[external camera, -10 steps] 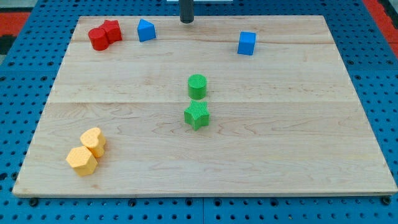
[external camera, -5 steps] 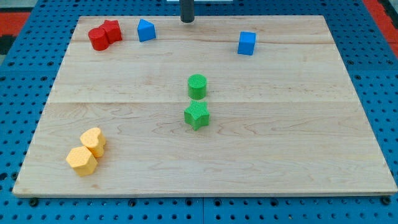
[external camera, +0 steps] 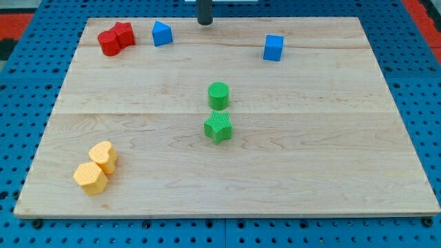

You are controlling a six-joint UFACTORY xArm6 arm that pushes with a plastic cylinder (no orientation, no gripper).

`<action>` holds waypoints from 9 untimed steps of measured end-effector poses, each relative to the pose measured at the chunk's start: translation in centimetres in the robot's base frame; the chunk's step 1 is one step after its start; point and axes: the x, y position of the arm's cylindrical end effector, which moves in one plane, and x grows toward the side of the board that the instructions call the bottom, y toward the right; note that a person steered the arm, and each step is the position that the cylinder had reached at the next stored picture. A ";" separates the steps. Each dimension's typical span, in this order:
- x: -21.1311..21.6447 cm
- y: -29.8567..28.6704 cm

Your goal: Push the triangle to the top left side of the green circle

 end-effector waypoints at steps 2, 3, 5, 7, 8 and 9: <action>0.0 -0.3; 0.0 -0.6; 0.0 -1.3; 0.0 -2.4; 0.0 -2.8; 0.0 -3.4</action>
